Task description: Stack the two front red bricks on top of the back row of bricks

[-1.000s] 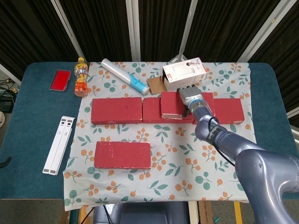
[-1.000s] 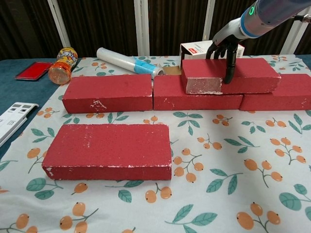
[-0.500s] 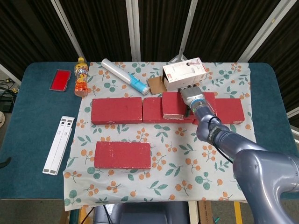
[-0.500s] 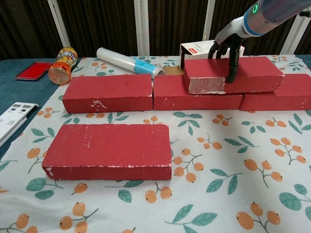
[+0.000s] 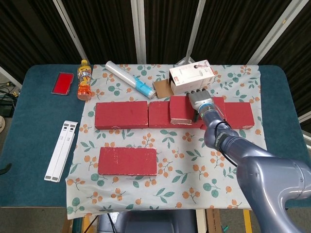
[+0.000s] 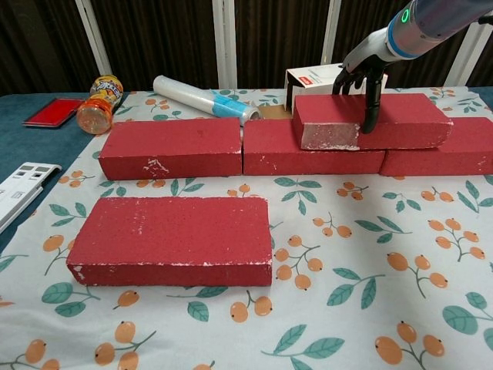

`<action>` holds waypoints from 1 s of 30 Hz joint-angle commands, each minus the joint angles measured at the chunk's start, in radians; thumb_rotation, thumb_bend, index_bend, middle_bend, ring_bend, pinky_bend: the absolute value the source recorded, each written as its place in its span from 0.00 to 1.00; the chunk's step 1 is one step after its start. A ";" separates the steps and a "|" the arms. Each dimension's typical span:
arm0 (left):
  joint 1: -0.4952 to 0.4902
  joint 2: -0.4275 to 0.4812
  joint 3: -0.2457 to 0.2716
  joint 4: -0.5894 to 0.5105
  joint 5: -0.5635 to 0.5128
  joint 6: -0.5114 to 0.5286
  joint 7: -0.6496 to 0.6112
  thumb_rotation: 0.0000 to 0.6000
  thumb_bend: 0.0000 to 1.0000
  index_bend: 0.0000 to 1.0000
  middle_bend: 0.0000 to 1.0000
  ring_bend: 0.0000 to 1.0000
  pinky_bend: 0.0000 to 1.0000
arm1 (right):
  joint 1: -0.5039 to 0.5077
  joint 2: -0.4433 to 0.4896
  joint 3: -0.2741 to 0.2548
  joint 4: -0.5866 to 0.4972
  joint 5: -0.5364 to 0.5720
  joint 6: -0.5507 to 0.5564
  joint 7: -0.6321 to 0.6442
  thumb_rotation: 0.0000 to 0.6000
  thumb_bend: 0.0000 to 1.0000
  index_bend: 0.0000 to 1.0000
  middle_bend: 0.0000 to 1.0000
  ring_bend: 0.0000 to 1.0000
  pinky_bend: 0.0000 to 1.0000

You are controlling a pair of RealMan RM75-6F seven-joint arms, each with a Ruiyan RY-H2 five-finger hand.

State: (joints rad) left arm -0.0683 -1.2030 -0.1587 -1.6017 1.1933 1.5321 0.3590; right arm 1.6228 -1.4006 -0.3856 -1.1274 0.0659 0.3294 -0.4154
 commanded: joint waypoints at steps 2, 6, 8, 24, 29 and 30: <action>0.000 -0.001 0.000 0.000 -0.001 0.000 0.001 1.00 0.08 0.11 0.02 0.02 0.16 | 0.009 -0.003 -0.021 -0.001 -0.005 -0.007 0.017 1.00 0.21 0.07 0.04 0.00 0.00; 0.000 -0.001 0.000 0.000 0.000 0.001 0.002 1.00 0.08 0.11 0.02 0.02 0.16 | 0.026 0.000 -0.052 -0.006 -0.003 -0.032 0.027 1.00 0.21 0.00 0.00 0.00 0.00; -0.001 -0.002 0.000 0.001 -0.001 0.001 0.003 1.00 0.08 0.11 0.02 0.02 0.16 | 0.038 0.001 -0.071 -0.010 -0.001 -0.045 0.036 1.00 0.21 0.00 0.00 0.00 0.00; -0.005 -0.012 -0.004 0.012 -0.003 0.003 0.006 1.00 0.08 0.11 0.01 0.02 0.16 | 0.096 0.062 -0.086 -0.093 -0.067 0.004 0.170 1.00 0.21 0.00 0.00 0.00 0.00; -0.003 -0.014 -0.007 0.021 -0.007 0.005 -0.004 1.00 0.08 0.11 0.01 0.02 0.16 | 0.025 0.156 0.025 -0.181 -0.190 0.137 0.245 1.00 0.21 0.00 0.00 0.00 0.00; -0.002 -0.013 -0.008 0.020 -0.008 0.004 -0.006 1.00 0.08 0.11 0.01 0.02 0.16 | 0.010 0.177 0.038 -0.200 -0.214 0.153 0.254 1.00 0.21 0.00 0.00 0.00 0.00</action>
State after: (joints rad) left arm -0.0711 -1.2165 -0.1658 -1.5814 1.1861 1.5367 0.3541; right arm 1.6758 -1.2799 -0.3993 -1.2744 -0.0825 0.4296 -0.2011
